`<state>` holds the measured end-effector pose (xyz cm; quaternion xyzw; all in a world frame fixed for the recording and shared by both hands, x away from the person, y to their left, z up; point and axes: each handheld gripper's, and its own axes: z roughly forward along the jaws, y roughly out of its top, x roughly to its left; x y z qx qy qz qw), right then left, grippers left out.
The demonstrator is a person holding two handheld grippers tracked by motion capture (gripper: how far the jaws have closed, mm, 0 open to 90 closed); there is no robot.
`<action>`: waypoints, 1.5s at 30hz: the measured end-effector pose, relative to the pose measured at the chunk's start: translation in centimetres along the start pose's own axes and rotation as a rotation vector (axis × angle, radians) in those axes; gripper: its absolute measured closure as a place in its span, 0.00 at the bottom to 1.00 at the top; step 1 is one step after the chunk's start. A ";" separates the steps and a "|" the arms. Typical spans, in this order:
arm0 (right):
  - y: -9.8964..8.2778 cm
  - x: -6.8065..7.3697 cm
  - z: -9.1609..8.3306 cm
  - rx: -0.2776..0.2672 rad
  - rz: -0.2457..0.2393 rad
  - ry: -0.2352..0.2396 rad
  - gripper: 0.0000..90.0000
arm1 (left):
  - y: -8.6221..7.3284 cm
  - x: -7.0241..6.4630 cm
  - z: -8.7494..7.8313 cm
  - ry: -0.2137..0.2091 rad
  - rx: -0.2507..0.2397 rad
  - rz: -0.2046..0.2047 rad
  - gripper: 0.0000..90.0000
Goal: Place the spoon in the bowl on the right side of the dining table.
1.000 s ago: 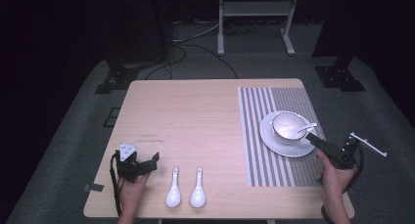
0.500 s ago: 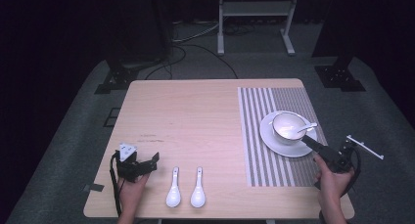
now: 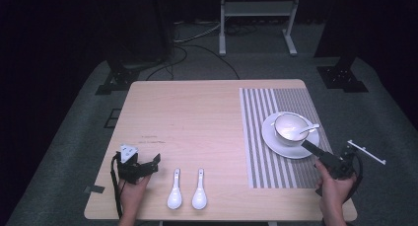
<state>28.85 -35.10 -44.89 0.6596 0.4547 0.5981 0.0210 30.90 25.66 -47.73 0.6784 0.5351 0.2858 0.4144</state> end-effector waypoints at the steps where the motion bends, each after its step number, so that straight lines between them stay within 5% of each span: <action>1: -0.1 0.0 0.0 0.001 -0.001 0.003 0.49 | 0.0 0.0 0.0 0.000 0.001 0.001 0.04; 45: -4.6 1.3 -0.6 0.065 -0.070 0.054 0.48 | 0.0 0.0 0.0 0.001 -0.004 0.001 0.04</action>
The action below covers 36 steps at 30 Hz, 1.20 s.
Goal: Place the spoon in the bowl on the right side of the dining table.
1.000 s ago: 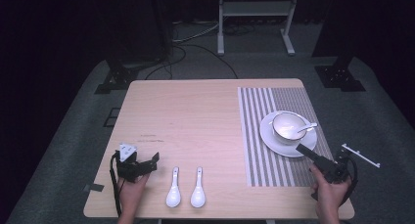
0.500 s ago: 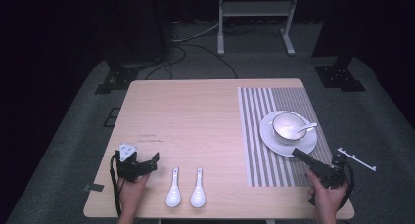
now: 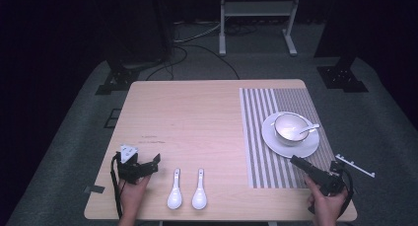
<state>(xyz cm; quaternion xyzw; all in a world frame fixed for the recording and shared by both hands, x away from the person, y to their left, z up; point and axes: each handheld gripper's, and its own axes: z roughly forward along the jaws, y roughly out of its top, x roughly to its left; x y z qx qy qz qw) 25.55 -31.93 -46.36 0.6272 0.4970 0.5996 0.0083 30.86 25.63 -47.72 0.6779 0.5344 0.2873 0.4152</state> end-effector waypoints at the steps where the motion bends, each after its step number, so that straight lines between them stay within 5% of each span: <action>1: -0.1 0.0 0.0 0.000 0.000 0.001 0.48 | 0.0 0.0 0.0 0.000 0.000 0.000 0.04; 36: -3.7 0.6 -1.3 0.035 -0.041 0.038 0.48 | 0.0 0.0 0.0 0.003 0.003 0.002 0.04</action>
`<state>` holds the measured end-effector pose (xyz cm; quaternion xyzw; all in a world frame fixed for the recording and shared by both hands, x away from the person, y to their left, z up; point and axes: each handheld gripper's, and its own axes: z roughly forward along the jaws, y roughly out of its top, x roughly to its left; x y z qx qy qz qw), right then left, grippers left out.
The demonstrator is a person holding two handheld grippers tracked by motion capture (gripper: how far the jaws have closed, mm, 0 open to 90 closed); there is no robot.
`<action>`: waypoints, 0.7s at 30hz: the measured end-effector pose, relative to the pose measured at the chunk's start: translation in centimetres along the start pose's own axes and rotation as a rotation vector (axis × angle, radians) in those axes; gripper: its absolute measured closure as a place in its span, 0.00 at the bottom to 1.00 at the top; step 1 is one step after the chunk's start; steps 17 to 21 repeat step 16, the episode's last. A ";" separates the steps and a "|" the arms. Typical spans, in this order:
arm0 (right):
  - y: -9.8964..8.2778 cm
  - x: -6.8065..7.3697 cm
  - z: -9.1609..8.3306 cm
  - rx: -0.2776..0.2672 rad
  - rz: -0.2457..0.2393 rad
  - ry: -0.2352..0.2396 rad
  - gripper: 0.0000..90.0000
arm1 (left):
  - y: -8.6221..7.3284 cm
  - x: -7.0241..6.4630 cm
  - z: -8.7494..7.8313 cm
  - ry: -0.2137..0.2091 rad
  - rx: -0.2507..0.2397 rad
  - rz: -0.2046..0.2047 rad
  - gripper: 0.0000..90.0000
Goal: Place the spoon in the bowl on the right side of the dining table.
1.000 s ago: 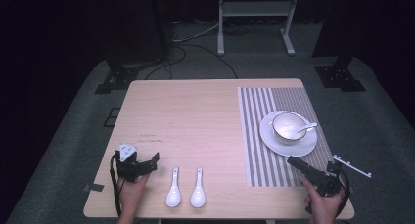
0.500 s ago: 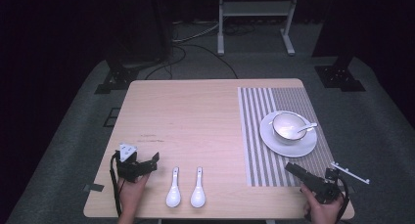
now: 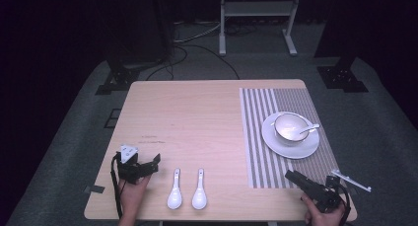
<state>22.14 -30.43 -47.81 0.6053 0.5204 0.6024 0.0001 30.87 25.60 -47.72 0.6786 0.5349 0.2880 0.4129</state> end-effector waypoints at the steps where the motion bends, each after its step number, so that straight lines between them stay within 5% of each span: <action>1: -0.1 0.0 -0.1 0.000 0.003 0.004 0.48 | 0.0 0.0 0.0 0.000 0.000 0.000 0.04; 21: -1.4 -0.1 -0.5 -0.015 -0.004 0.055 0.46 | 0.0 0.0 0.0 -0.001 0.002 0.000 0.04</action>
